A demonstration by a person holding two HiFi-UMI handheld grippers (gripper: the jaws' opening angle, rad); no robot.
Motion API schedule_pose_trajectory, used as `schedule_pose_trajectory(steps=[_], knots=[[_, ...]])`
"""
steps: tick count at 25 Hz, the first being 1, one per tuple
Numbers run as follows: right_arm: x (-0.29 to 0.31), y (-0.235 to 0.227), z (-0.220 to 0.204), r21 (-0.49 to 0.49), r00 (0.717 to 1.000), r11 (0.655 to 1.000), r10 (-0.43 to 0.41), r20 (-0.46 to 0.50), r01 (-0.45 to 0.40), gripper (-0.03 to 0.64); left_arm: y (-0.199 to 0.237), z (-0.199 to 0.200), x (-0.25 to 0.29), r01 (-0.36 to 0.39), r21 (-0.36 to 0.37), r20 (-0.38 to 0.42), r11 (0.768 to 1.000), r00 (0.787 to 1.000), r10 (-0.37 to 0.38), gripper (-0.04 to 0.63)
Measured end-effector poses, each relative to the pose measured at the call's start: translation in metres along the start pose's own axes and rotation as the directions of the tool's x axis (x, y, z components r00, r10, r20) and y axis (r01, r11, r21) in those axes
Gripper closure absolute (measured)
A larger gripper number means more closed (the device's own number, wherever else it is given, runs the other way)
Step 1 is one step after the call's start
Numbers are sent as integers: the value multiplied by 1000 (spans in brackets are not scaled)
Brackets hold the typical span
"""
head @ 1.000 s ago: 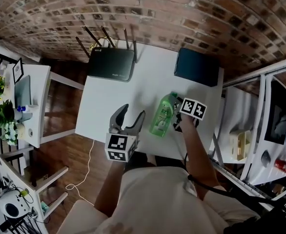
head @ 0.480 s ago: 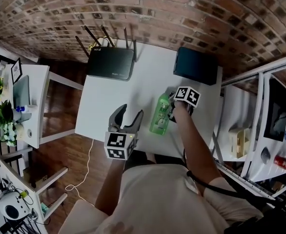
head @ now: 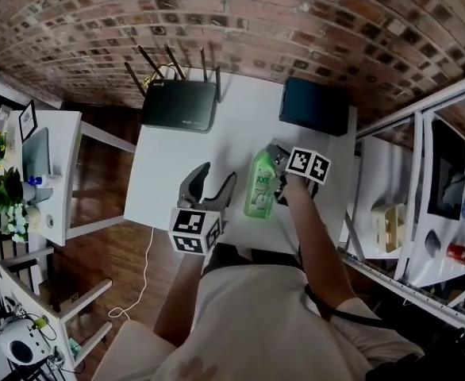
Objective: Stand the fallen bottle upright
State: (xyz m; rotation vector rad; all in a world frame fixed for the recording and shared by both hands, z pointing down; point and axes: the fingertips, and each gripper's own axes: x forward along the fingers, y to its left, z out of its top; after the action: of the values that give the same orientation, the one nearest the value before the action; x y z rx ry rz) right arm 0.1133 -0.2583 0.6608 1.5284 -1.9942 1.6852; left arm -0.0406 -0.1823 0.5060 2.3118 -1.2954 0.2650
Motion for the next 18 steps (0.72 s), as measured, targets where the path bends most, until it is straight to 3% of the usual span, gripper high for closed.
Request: schedule_pose_trajectory(steps=[4, 8, 16, 18], knots=[[-23, 33, 1, -85, 994, 991, 104, 46, -100, 488, -4, 5, -4, 16, 3, 13, 1000, 1000, -16, 311], [-58, 67, 3, -220, 974, 958, 206, 93, -182, 492, -3, 13, -8, 21, 13, 34, 1000, 999, -21, 311], [-142, 105, -32, -490, 916, 837, 364, 169, -243, 492, -20, 15, -21, 69, 41, 53, 997, 996, -71, 311], [-159, 108, -49, -512, 911, 827, 369, 185, -232, 492, -27, 11, -26, 91, 49, 49, 995, 994, -93, 311]])
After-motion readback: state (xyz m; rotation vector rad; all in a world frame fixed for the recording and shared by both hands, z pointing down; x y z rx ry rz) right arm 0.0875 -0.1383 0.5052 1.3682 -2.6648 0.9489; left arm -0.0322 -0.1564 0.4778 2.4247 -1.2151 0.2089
